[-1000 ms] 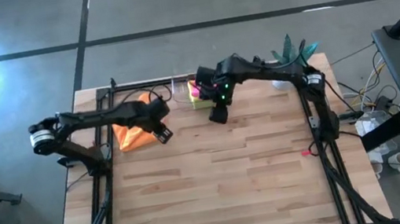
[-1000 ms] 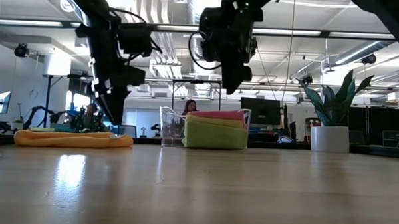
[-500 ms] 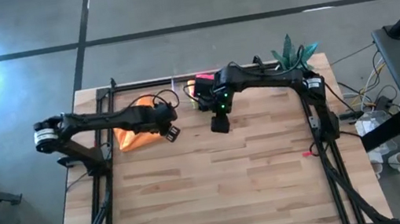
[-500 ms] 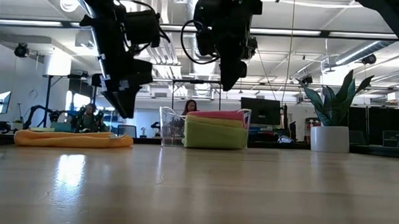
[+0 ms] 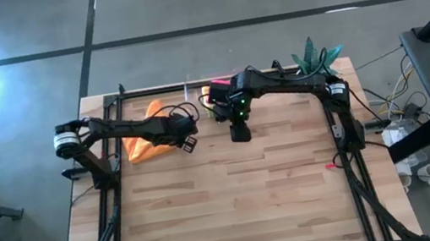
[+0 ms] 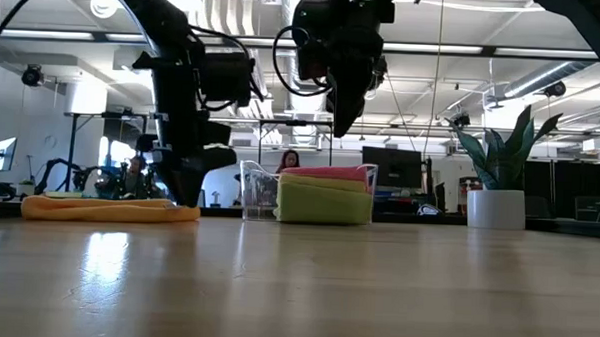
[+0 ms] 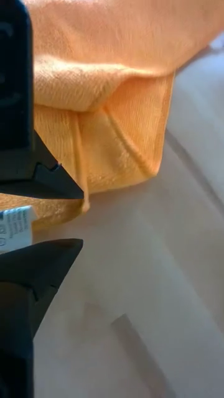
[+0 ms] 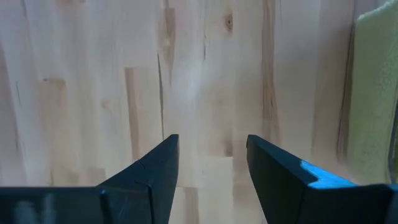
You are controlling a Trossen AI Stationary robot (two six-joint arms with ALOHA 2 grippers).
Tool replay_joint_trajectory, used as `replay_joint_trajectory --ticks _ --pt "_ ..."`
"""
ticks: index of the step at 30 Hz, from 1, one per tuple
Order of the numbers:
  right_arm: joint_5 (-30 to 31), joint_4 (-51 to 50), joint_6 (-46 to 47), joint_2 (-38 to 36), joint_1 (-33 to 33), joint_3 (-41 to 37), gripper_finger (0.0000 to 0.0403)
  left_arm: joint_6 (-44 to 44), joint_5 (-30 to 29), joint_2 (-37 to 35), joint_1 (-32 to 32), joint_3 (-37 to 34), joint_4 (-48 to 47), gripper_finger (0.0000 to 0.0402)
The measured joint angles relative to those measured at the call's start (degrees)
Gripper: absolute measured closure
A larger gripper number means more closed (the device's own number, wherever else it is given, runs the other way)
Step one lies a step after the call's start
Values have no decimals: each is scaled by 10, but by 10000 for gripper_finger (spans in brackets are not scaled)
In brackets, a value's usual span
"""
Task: Fold microfiber towels
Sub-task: Fold the orange towel on the table
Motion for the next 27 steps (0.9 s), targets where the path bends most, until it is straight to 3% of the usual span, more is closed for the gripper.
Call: replay_joint_trajectory --ticks 21,27 --pt "-1 0 -72 1 -10 0 225 -19 -46 33 -3 -1 -25 305" --pt "-1 0 -74 1 -12 0 225 -23 -27 22 -3 0 -54 346"
